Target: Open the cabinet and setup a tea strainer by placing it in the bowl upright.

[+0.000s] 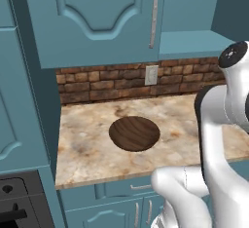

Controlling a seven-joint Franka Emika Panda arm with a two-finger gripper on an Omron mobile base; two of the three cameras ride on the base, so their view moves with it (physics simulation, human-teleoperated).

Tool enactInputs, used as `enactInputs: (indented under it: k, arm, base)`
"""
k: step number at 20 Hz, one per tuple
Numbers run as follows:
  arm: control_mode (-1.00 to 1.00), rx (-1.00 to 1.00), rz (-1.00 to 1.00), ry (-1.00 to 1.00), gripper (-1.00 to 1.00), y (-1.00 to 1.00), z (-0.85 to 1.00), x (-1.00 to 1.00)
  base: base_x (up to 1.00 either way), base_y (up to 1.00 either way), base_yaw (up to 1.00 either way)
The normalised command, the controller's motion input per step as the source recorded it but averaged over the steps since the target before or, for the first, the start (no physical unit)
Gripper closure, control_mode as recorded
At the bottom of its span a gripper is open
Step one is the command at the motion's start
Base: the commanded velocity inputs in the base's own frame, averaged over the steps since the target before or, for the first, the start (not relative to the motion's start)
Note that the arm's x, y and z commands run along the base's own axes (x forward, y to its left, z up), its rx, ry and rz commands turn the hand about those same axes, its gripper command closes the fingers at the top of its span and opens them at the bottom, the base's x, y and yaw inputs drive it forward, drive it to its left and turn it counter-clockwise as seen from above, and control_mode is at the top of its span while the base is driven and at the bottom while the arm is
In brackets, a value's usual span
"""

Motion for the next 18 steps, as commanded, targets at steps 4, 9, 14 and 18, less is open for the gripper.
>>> enactInputs:
  k: [4, 9, 14, 18]
  arm:
    - [-1.0, 0.3, -0.16, -0.25, -1.0, 0.26, -0.17, 0.52]
    - [-1.0, 0.3, -0.1, -0.34, -1.0, 0.3, -0.28, 0.35]
    - [-1.0, 0.36, -0.13, -0.53, -1.0, 0.31, -0.06, 0.4]
    - [-1.0, 0.32, -0.13, -0.58, -1.0, 0.33, -0.18, 0.5]
  base:
    - [0.0, 0.0, 0.0]
    - [0.0, 0.0, 0.0]
    - [0.0, 0.0, 0.0]
    - [0.0, 0.0, 0.0]
